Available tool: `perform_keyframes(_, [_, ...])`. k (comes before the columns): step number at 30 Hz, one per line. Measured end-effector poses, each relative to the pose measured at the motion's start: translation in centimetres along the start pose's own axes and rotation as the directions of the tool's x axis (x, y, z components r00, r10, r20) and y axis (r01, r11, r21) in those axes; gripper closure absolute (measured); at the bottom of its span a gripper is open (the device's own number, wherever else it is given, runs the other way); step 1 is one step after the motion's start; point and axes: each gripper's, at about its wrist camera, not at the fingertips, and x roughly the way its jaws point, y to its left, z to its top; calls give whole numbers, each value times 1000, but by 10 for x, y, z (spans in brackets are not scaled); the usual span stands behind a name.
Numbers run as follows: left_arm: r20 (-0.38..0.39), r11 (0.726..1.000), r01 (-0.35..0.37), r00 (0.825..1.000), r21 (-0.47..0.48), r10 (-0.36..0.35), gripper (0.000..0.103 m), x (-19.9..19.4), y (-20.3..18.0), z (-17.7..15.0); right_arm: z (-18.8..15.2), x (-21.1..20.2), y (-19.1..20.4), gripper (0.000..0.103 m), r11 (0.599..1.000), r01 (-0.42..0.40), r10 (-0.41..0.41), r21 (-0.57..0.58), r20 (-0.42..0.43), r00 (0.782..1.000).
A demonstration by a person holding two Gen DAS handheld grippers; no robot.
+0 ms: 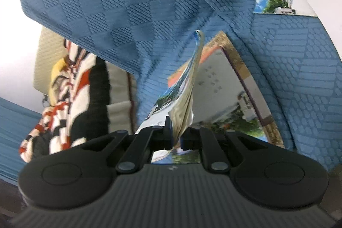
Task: Organize objects
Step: 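Lower the brochures onto the book stack and open both grippers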
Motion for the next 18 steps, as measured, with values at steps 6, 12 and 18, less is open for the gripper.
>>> perform_keyframes(6, [-37,996,-67,997,51,69,94,9,4,-10,-6,11,-11,93,998,53,-54,-22,-9,999])
perform_keyframes(12, [-76,992,-115,990,56,119,95,18,13,-18,-13,24,-21,93,995,97,-98,-27,-39,994])
perform_keyframes(18, [-85,988,-149,985,51,153,95,25,21,-20,-20,33,-30,93,992,122,-123,-24,-50,991])
